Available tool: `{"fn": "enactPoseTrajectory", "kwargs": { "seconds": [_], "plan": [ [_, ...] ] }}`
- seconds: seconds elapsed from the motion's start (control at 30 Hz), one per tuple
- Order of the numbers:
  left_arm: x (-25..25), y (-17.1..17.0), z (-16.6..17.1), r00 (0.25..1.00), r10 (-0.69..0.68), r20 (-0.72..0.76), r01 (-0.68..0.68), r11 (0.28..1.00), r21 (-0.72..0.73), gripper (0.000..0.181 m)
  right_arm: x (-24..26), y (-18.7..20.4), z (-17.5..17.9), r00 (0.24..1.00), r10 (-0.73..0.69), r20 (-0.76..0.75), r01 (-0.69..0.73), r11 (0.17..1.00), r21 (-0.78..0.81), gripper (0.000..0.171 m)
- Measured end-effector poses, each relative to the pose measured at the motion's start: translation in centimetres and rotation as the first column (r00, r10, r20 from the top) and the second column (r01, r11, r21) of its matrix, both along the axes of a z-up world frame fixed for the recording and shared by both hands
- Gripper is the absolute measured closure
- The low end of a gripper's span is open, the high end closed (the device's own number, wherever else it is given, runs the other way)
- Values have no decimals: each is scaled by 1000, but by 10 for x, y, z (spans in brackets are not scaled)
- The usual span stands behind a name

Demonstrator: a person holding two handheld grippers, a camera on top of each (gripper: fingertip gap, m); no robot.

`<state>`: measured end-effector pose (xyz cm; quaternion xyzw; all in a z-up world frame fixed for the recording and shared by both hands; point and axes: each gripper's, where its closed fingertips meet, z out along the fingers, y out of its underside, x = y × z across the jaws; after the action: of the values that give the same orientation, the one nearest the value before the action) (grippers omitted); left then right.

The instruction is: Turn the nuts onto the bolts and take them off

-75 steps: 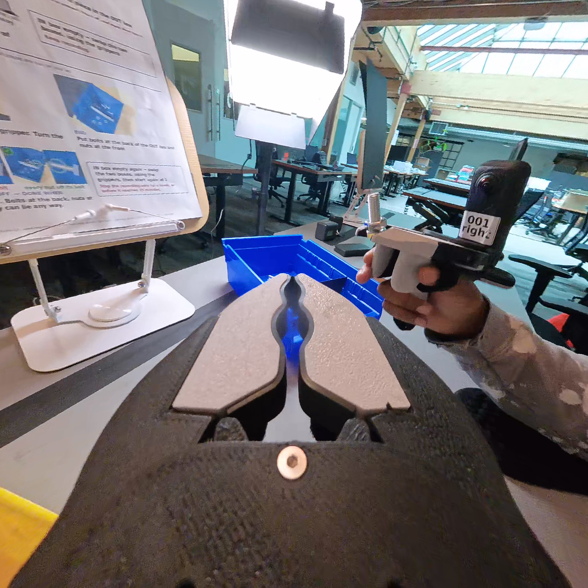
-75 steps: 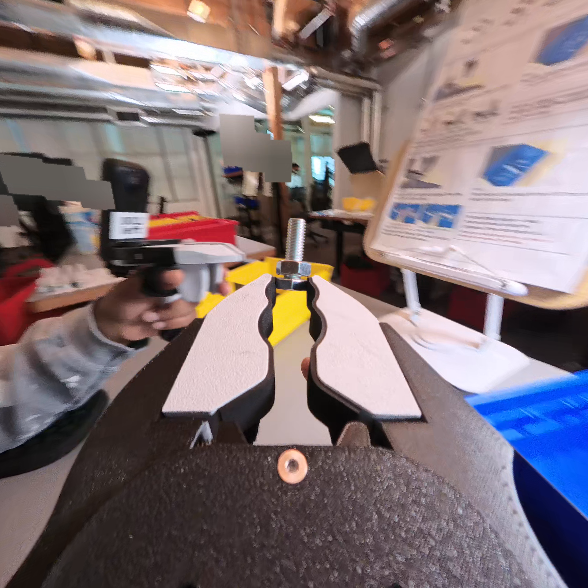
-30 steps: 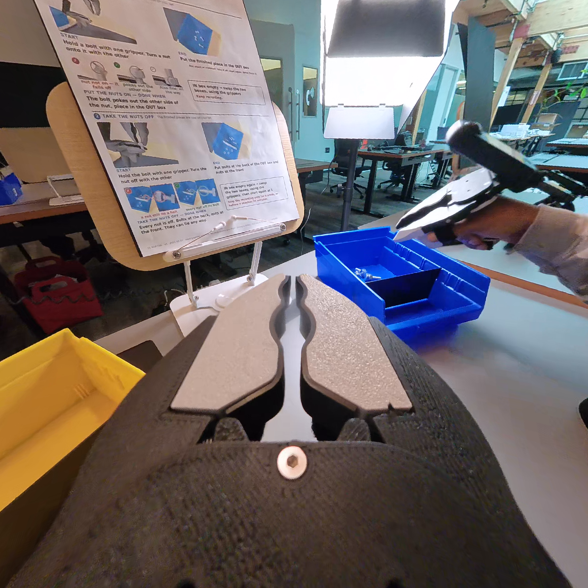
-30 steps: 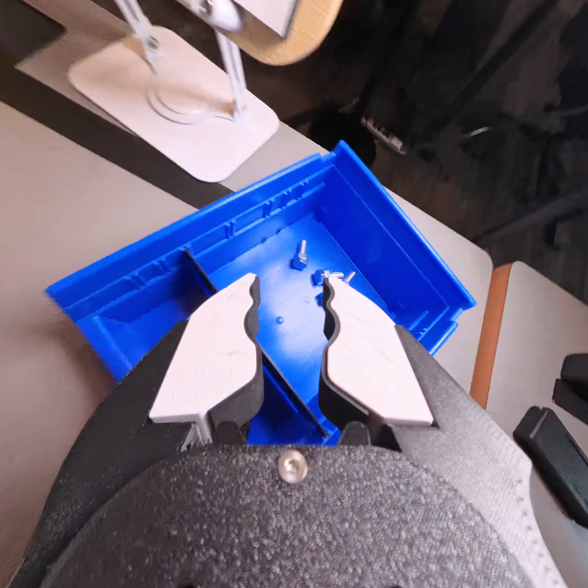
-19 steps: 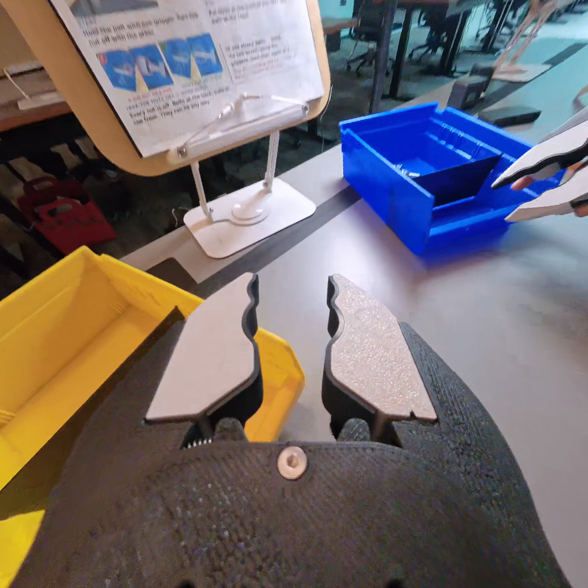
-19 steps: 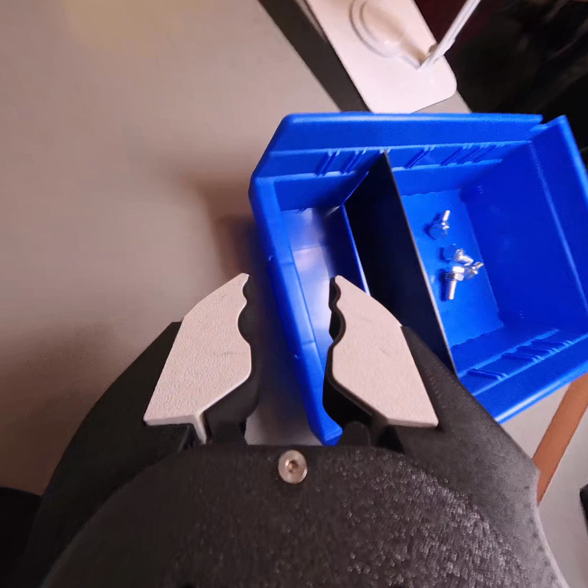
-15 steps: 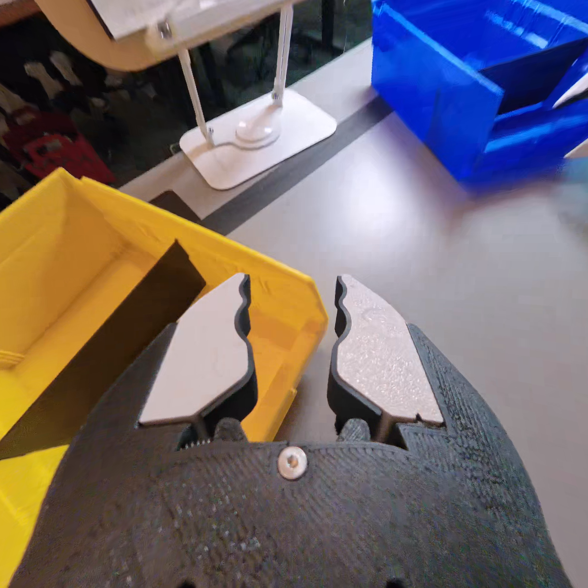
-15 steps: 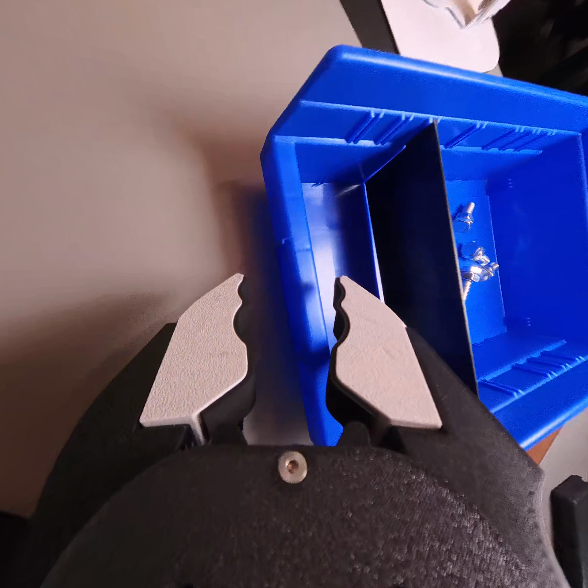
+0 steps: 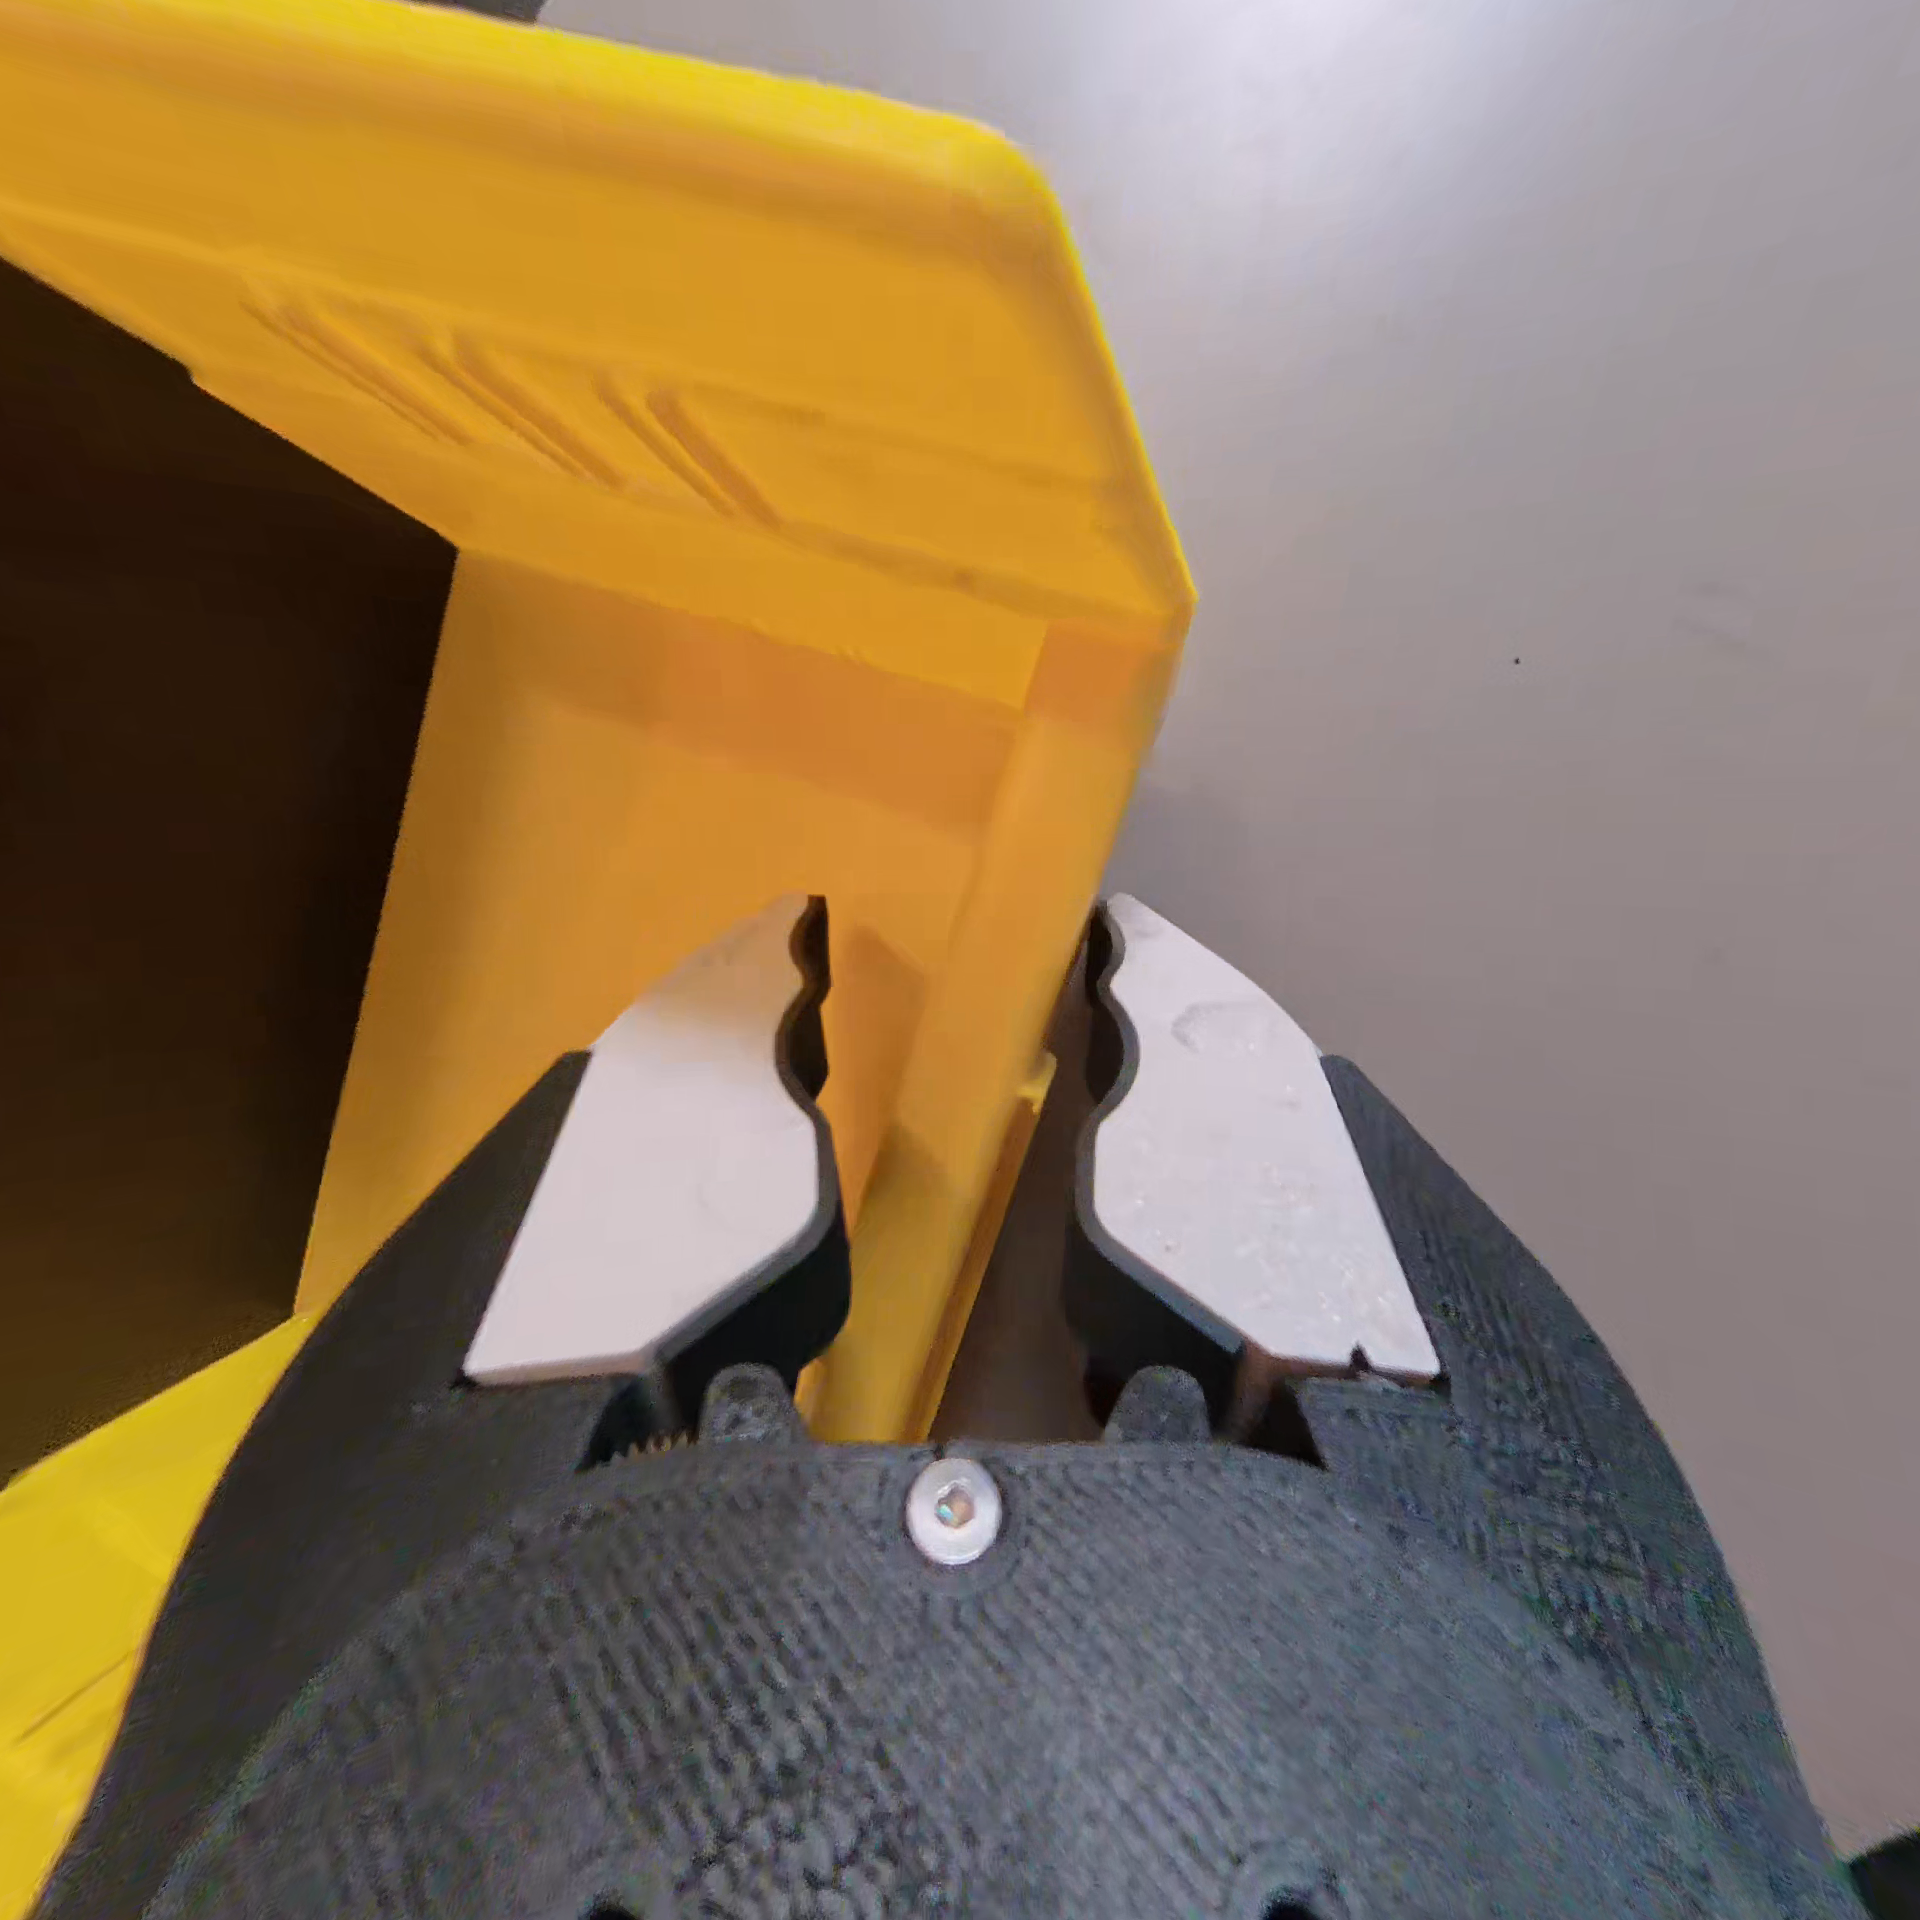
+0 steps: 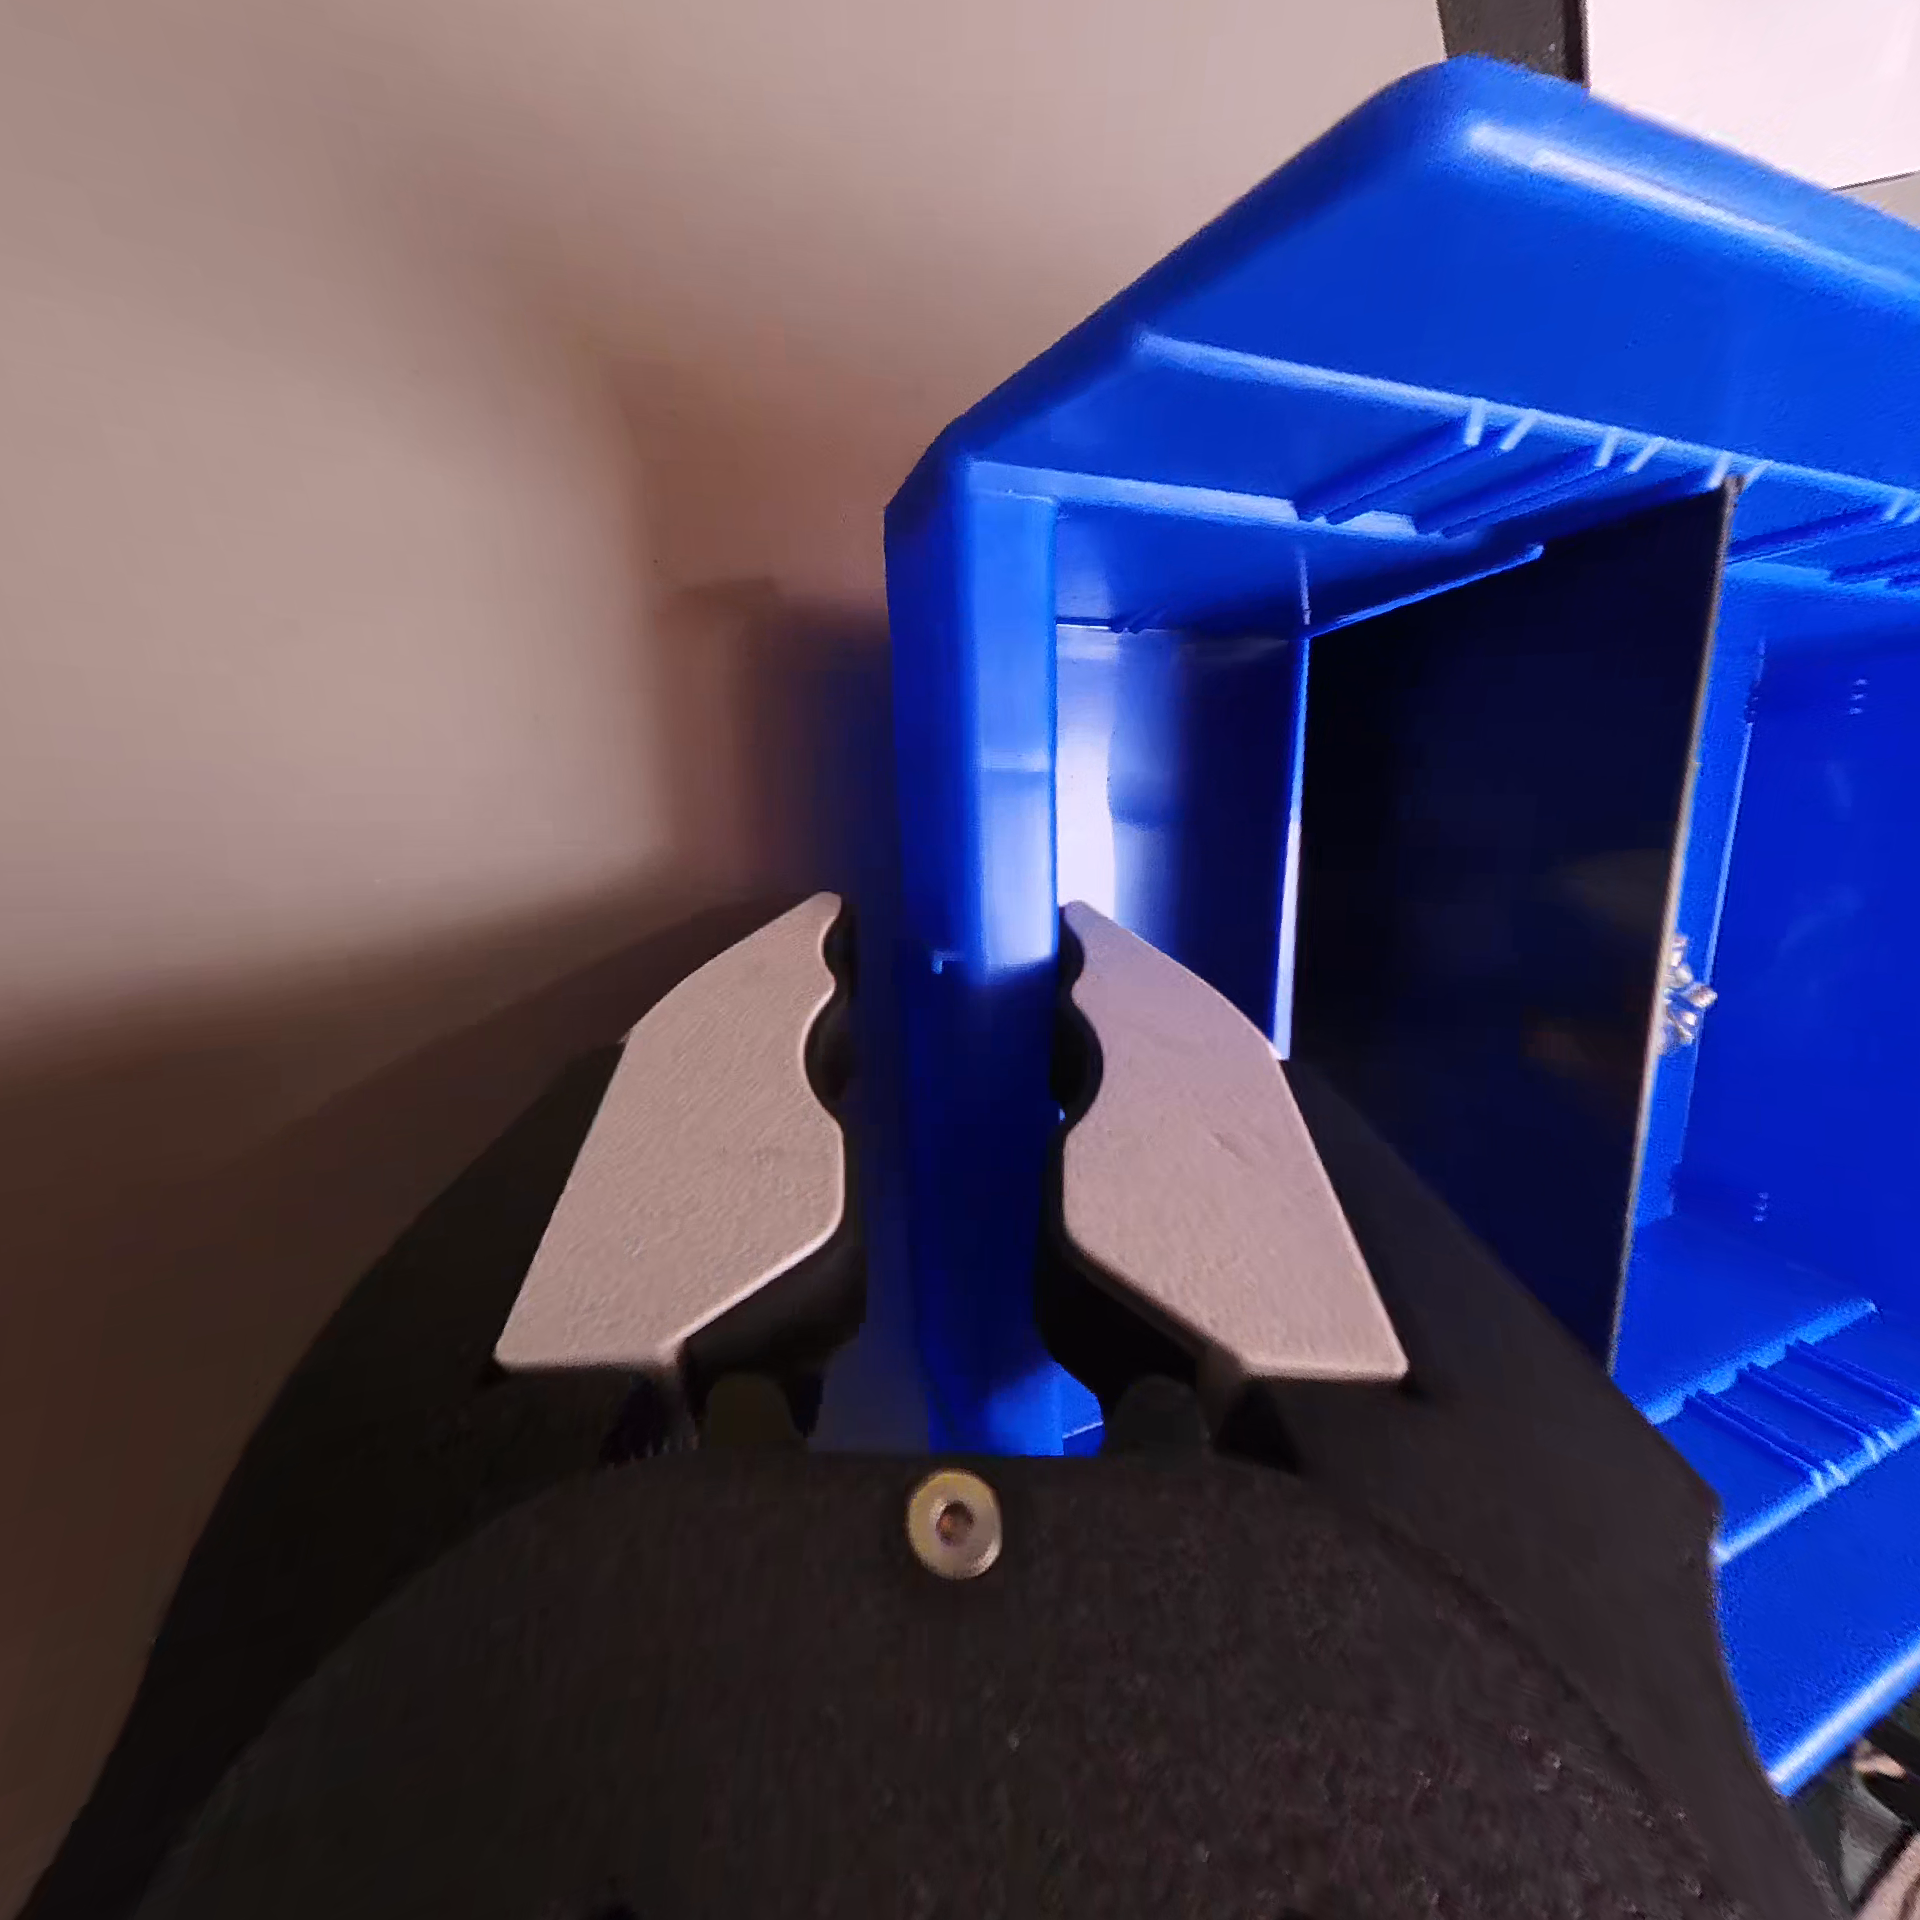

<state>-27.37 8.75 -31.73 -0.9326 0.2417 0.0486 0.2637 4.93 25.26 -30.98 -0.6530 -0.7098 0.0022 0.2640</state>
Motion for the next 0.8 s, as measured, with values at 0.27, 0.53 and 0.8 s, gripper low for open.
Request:
{"fn": "enactPoseTrajectory", "kwargs": {
  "seconds": [0.27, 0.53, 0.8],
  "plan": [
    [20, 8, 0, 992, -83, -99, 87, 996, 33, 151, 2, -7, 1, 998, 61, 12, -61, 997, 44, 143],
    [111, 14, 3, 942, -309, -130, 319, 946, 59, 151, 7, -73, 2, 975, 219, -16, -218, 974, 59, 142],
    [202, 19, 22, 862, -492, -124, 507, 836, 208, 145, 20, -148, 13, 948, 289, -131, -274, 954, 124, 136]
  ]
}}
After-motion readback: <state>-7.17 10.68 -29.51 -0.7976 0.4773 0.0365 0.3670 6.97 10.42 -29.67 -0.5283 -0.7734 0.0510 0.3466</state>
